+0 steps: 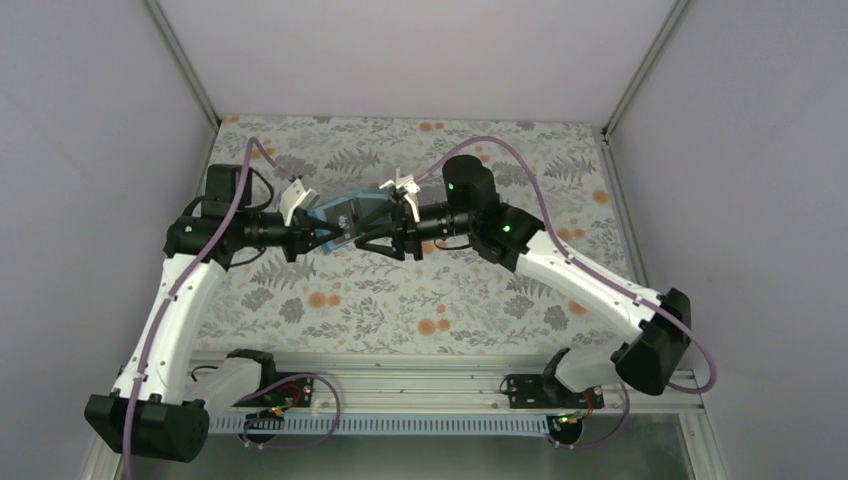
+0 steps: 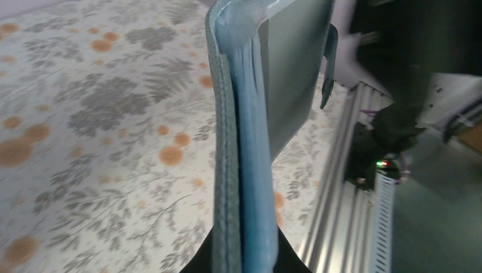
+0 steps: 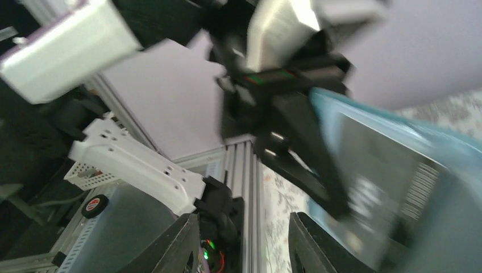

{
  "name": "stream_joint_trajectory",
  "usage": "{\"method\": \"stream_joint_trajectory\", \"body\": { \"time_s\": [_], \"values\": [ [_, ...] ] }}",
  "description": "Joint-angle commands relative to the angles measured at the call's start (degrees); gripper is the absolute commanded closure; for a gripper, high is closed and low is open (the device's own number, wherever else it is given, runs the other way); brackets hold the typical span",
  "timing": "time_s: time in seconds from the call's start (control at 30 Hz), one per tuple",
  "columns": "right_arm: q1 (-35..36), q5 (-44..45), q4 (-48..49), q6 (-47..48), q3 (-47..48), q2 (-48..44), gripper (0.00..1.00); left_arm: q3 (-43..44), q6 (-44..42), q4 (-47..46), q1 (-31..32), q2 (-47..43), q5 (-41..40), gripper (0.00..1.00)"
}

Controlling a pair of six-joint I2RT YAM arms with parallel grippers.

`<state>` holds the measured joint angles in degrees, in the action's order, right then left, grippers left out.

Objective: Take the credit cards out of the card holder

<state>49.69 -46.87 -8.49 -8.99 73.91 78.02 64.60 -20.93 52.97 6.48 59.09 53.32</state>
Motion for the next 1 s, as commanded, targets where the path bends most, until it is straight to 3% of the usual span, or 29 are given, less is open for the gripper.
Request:
{"method": "stream_joint_trajectory", "body": {
  "time_s": [0.0, 0.33, 0.6, 0.77, 0.97],
  "values": [
    [-4.04, -2.44, 3.18, -2.97, -2.19, 0.07, 0.60, 2.18, -5.76, 3.51, -0.24, -1.34, 12.76, 0.98],
    [-4.63, -3.32, 3.83, -3.01, -3.36, 2.53, 0.66, 2.89, -13.84, 8.95, -0.24, -1.43, 19.62, 0.98],
    [-3.29, -10.02, 3.90, -1.60, -1.25, 5.31, 0.78, 2.61, -10.05, 5.86, -0.24, -0.91, 16.82, 0.98],
    [-2.87, -9.50, 3.92, -1.72, -1.53, 5.03, 0.89, 2.05, -9.83, 5.74, -0.24, -1.13, 16.39, 0.98],
    [-2.14, -6.85, 2.99, -1.76, -0.08, 6.67, 0.84, 1.95, -9.83, 5.66, -0.24, -1.20, 16.45, 0.98]
  ]
}}
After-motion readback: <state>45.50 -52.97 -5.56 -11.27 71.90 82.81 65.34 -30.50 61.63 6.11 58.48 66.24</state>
